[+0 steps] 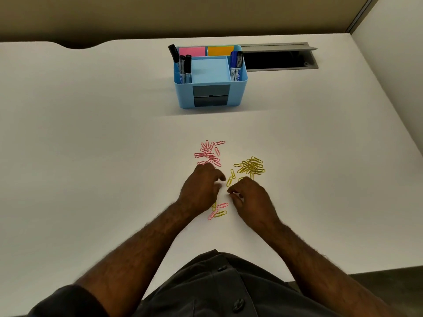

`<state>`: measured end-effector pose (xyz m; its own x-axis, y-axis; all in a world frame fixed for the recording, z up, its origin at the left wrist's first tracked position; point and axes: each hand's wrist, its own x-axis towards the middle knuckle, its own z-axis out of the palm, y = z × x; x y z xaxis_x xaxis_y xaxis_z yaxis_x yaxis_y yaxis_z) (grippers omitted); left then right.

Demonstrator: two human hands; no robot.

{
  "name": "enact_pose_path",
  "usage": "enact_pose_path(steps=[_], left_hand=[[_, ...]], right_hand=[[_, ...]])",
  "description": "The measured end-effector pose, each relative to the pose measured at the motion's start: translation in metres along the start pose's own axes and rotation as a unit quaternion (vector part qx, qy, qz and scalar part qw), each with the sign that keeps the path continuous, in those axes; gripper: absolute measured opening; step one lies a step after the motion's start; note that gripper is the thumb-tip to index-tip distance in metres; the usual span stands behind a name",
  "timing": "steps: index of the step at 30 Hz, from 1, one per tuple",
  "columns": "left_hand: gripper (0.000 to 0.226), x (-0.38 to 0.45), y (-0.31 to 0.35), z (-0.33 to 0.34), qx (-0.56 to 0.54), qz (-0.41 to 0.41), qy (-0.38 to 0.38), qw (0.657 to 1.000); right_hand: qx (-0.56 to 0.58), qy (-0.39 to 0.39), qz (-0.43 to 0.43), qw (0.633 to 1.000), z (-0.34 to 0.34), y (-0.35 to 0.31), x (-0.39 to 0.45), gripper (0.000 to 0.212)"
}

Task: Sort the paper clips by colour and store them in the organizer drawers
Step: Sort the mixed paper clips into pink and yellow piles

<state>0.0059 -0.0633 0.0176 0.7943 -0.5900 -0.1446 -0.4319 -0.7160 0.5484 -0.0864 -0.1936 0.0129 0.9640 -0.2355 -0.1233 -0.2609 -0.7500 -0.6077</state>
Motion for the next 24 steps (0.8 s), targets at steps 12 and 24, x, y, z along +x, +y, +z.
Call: enact_pose_path(steps=[12,24], left_hand=[[0.033,-0.028,-0.021,-0.003,-0.002,-0.056,-0.046,0.997],[0.026,-0.029,-0.022,-0.001,0.076,0.085,-0.068,0.991]], right_hand=[[-0.051,-0.086,-0.070,0.993,0.010,-0.010,-0.016,0.025],[-0.129,-0.051,-0.123,0.983,0.010,-0.010,-0.021,0.025]])
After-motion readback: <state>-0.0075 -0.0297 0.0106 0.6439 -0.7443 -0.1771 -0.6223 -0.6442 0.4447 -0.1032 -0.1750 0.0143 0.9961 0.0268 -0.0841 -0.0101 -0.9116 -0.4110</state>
